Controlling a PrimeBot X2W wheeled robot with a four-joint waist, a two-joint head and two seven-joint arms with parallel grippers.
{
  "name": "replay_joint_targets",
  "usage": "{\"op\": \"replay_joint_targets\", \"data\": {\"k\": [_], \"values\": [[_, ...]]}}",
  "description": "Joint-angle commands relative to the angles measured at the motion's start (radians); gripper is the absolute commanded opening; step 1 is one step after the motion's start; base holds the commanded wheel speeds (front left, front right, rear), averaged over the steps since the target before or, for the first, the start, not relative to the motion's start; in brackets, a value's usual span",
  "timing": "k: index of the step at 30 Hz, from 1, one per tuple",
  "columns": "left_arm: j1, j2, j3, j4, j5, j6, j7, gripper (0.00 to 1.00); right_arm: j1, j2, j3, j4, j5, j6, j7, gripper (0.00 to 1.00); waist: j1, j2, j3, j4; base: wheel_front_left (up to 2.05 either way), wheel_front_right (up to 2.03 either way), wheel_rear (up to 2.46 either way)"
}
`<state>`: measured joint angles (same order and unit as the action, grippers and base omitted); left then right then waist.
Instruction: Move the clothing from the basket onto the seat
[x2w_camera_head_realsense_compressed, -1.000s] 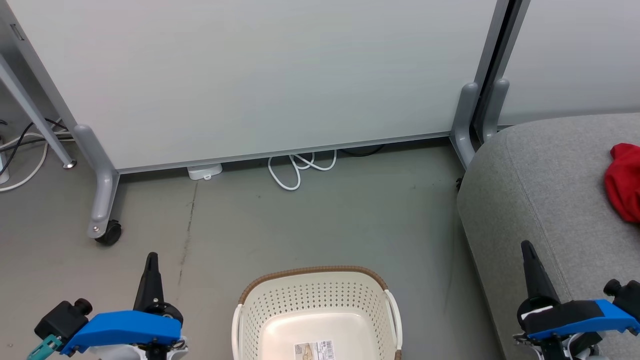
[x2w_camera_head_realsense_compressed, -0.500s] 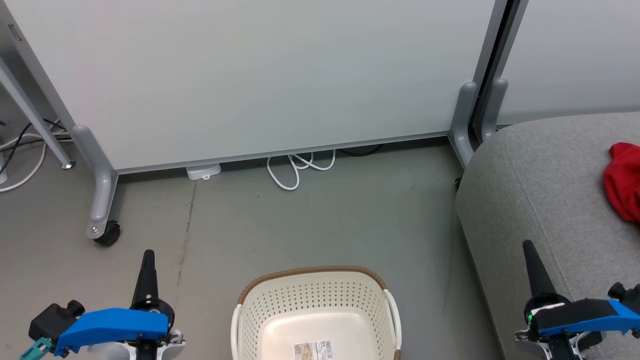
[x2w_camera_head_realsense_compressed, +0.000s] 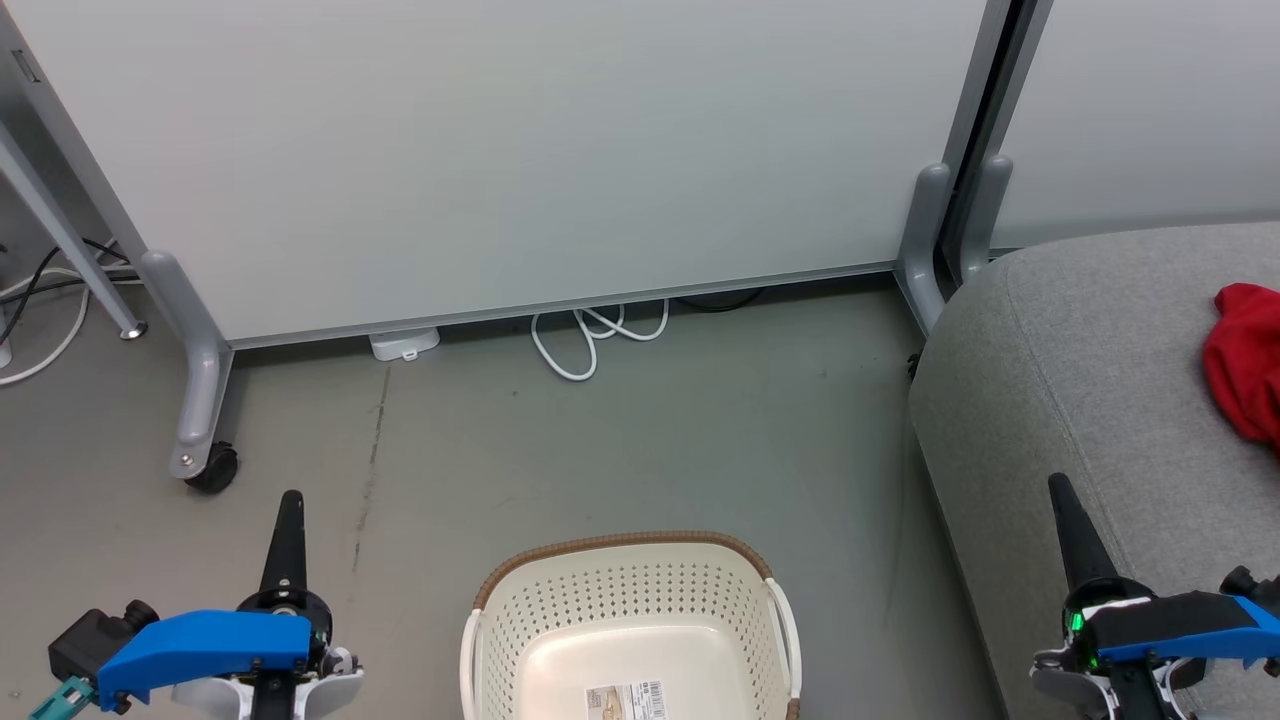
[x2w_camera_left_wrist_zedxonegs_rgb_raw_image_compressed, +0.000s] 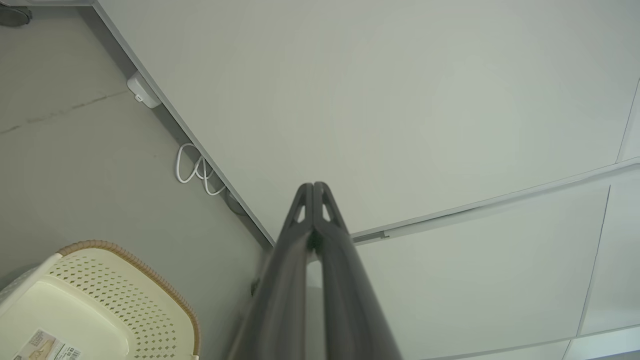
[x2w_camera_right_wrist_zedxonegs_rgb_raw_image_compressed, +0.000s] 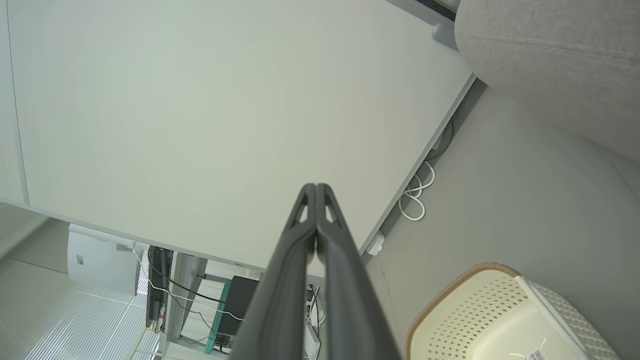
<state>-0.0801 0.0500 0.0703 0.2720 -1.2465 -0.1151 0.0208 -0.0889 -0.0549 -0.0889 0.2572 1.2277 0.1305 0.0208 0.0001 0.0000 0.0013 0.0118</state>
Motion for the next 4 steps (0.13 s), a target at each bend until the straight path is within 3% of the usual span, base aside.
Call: {"op": "replay_joint_targets", "data": {"k": [1, 4], "values": [[-0.021, 0.001, 0.007, -0.012, -0.027, -0.008, 0.007, 0.0, -0.02, 0.001, -0.003, -0.011, 0.031, 0.0, 0.007, 0.0, -0.0001, 0.0, 0.0, 0.0, 0.0, 0.0, 0.0], [-0.023, 0.001, 0.01, -0.013, -0.055, -0.01, 0.015, 0.0, -0.021, 0.001, -0.005, -0.011, 0.058, 0.0, 0.014, 0.0, -0.0001, 0.0, 0.0, -0.001, 0.0, 0.0, 0.0]]}}
